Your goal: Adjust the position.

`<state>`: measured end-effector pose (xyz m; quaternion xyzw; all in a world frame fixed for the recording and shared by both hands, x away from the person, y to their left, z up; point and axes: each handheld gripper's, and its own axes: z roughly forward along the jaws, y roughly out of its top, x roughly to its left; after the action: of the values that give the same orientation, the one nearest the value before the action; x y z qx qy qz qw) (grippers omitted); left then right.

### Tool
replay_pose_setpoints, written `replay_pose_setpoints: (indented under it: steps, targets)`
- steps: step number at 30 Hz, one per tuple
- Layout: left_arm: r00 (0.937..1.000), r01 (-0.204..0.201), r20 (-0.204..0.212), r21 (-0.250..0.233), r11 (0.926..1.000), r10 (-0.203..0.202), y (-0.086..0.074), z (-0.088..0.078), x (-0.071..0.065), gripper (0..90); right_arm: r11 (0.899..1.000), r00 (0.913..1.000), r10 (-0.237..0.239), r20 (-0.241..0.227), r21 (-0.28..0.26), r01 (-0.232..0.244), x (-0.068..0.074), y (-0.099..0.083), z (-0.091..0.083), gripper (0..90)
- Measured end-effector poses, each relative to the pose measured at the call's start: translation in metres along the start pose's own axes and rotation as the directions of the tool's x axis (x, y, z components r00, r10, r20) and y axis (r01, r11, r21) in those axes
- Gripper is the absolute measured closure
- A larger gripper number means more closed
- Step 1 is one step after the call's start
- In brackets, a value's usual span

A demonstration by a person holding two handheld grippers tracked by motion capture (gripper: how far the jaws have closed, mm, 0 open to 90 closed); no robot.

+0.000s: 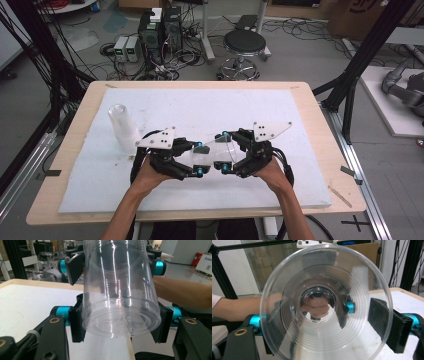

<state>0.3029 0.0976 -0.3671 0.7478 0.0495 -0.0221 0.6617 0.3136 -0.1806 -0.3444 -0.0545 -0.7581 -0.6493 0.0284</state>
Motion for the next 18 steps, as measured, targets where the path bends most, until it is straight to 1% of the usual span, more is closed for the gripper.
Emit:
replay_pose_setpoints:
  steps: [5,8,18]
  targets:
    - [1.0,-0.001,0.001,0.006,1.0,0.001,0.0,-0.0003,0.0001,41.1,1.0,0.9998,-0.005,-0.017,0.001,0.005,0.0008,0.0004,-0.0006,23.8]
    - [1.0,-0.002,0.001,0.007,1.0,0.002,0.0,-0.0003,0.0,41.2,1.0,0.9997,-0.015,-0.019,-0.005,0.015,0.001,0.0006,-0.0005,24.6]
    - [1.0,-0.001,0.002,0.011,0.9999,0.001,0.0008,-0.0002,0.0,40.9,1.0,0.9996,-0.014,-0.022,-0.008,0.014,0.0014,0.0009,-0.0007,26.6]
